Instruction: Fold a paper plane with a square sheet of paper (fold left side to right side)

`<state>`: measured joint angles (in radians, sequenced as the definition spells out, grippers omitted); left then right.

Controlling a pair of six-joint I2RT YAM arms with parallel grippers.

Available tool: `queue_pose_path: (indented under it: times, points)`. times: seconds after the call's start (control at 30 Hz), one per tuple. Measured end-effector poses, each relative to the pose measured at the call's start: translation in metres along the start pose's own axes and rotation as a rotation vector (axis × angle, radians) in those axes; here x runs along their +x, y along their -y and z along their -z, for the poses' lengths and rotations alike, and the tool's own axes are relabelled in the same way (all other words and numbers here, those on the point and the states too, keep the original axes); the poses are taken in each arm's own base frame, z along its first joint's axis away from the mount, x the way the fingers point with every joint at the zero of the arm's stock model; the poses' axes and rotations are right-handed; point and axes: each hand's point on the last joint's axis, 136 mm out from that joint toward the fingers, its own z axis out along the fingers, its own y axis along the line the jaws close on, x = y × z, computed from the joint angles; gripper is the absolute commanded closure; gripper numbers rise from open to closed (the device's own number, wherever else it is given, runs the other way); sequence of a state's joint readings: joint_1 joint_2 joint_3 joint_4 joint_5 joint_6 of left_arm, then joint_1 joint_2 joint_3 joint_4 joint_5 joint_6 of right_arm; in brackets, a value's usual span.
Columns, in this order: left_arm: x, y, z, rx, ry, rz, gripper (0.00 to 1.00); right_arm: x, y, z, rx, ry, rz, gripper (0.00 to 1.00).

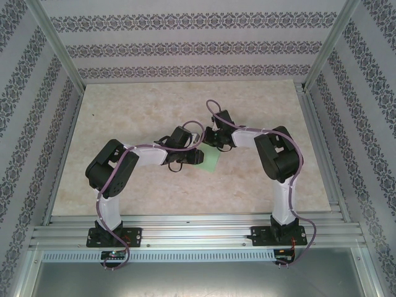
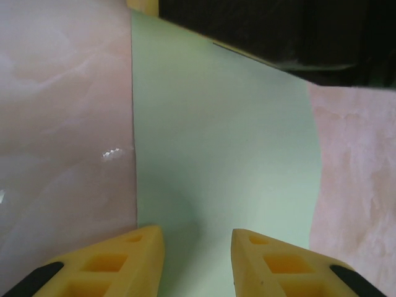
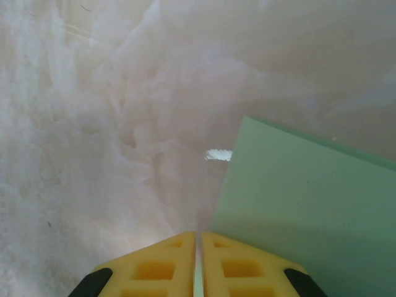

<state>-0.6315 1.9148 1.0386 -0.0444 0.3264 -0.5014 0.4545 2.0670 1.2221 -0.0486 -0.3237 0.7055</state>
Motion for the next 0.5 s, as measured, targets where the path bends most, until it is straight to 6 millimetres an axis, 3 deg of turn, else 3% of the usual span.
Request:
queue_pose_path:
  times: [0.4, 0.5]
  points:
    - [0.001, -0.001, 0.0, 0.002, 0.004, -0.002, 0.63, -0.009, -0.001, -0.006, 0.013, -0.027, 0.061, 0.89]
    - [0.001, -0.001, 0.0, 0.004, 0.008, -0.006, 0.63, -0.019, 0.002, -0.007, 0.019, -0.019, 0.074, 0.89]
